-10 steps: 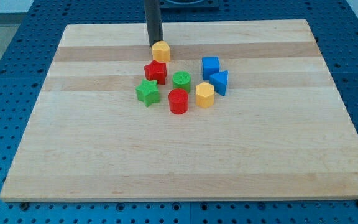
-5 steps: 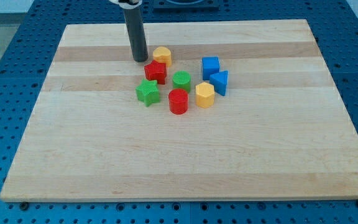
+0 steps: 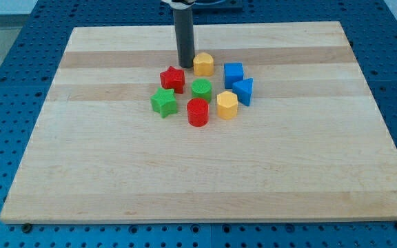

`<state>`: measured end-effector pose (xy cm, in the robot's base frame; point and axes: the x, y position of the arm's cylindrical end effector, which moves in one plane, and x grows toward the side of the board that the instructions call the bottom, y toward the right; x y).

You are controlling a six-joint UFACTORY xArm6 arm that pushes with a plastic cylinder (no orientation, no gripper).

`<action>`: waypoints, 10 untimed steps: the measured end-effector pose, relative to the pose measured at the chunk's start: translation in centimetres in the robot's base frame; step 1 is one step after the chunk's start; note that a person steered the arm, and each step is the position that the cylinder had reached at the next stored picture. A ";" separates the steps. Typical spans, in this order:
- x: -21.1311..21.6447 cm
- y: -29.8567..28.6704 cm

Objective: Slide the heart above the green circle

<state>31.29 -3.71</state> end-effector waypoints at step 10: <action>-0.7 3.9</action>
<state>30.57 0.23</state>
